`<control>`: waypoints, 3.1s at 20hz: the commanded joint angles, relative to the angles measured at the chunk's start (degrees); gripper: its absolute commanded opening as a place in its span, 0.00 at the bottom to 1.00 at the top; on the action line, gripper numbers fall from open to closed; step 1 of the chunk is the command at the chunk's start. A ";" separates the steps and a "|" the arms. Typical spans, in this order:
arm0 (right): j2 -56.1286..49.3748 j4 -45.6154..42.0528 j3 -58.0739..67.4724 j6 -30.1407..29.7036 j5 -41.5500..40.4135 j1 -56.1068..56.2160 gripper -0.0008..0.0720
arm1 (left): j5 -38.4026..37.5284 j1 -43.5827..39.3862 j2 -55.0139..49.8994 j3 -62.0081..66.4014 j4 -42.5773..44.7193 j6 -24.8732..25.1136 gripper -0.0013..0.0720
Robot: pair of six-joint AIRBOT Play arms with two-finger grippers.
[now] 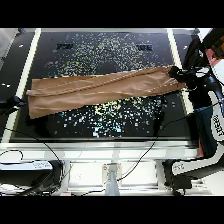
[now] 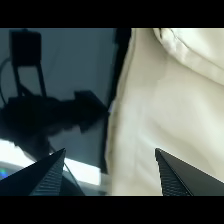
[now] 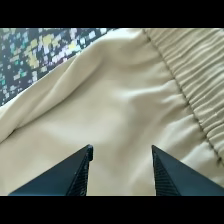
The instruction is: Fold the clothes and pants, and hang the long-sleeved shirts on hangers.
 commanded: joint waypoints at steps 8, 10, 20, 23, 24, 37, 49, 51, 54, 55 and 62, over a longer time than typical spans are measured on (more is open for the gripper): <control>1.68 3.30 0.02 0.02 5.20 0.04 0.60 | -1.18 4.92 -8.17 0.66 -12.96 10.91 0.90; 1.79 3.67 0.02 0.02 5.27 0.07 0.60 | -3.74 4.74 -9.35 0.66 -14.95 13.18 0.90; 1.79 5.03 0.02 0.02 5.46 0.07 0.60 | -6.69 -0.94 -10.60 0.66 -16.46 15.50 0.80; 1.79 5.03 0.02 0.02 5.64 0.07 0.60 | -6.21 -2.67 -10.60 0.66 -16.46 15.50 0.73; 1.79 5.01 0.02 0.02 5.66 0.07 0.60 | -5.29 -2.97 -10.60 0.66 -16.46 15.47 0.60; 3.39 4.63 0.02 -0.04 8.22 0.07 0.43 | -25.90 -9.55 -10.32 22.99 -23.43 -4.72 0.03; 6.73 3.69 0.02 -0.04 9.94 0.90 0.37 | -26.86 -21.16 -6.54 50.29 -22.86 -20.39 0.03; 6.73 5.25 0.02 -0.04 8.57 3.13 0.37 | -26.80 -23.34 -6.60 50.27 -22.86 -20.39 0.03; 6.73 7.10 0.02 -0.02 1.99 9.68 0.37 | -25.27 -25.20 -6.10 50.29 -23.39 -20.41 0.03; 6.73 7.17 0.02 -0.02 -0.76 12.22 0.37 | -23.82 -25.18 -5.60 50.29 -25.07 -21.11 0.03; 3.34 6.21 0.61 0.42 -24.48 33.05 0.07 | -20.11 -26.97 -3.74 50.29 -29.59 -22.53 0.03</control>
